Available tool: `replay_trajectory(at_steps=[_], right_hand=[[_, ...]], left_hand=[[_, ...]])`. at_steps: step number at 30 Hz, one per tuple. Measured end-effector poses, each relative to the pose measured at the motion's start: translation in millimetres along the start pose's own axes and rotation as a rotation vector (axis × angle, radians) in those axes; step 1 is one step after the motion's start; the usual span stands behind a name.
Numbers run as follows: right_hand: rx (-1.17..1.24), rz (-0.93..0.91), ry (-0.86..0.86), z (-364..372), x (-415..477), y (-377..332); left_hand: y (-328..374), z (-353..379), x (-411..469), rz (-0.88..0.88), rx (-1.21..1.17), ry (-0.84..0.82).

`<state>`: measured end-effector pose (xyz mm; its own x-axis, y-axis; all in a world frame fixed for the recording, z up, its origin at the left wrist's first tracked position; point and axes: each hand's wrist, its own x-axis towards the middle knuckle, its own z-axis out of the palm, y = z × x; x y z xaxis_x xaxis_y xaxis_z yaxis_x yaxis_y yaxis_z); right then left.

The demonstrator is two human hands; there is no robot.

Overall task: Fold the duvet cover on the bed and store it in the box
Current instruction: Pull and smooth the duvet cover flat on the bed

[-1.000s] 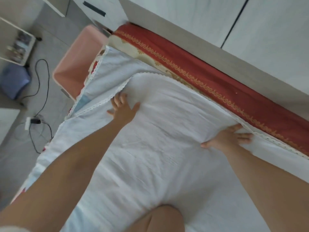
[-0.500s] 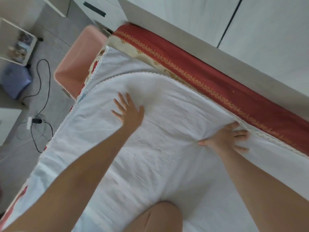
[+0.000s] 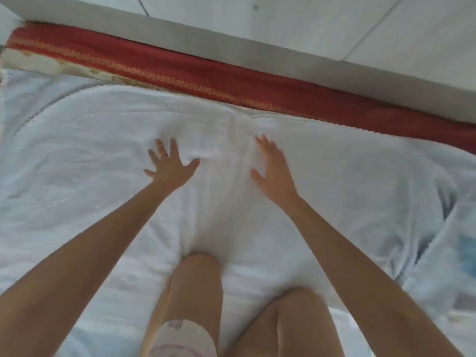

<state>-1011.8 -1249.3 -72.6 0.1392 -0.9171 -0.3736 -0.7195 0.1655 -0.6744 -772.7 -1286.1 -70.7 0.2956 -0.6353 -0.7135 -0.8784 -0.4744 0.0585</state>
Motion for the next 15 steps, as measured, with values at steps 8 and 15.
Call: replay_trajectory(at_steps=[8,15], right_hand=[[-0.614,0.063,-0.118,-44.4,-196.1,174.6],[-0.108,0.599,0.255,-182.2,-211.1,267.4]], left_hand=[[151.7,121.5,-120.8,0.594,0.406,-0.113],[245.8,181.7,-163.3,0.654,0.538,-0.217]])
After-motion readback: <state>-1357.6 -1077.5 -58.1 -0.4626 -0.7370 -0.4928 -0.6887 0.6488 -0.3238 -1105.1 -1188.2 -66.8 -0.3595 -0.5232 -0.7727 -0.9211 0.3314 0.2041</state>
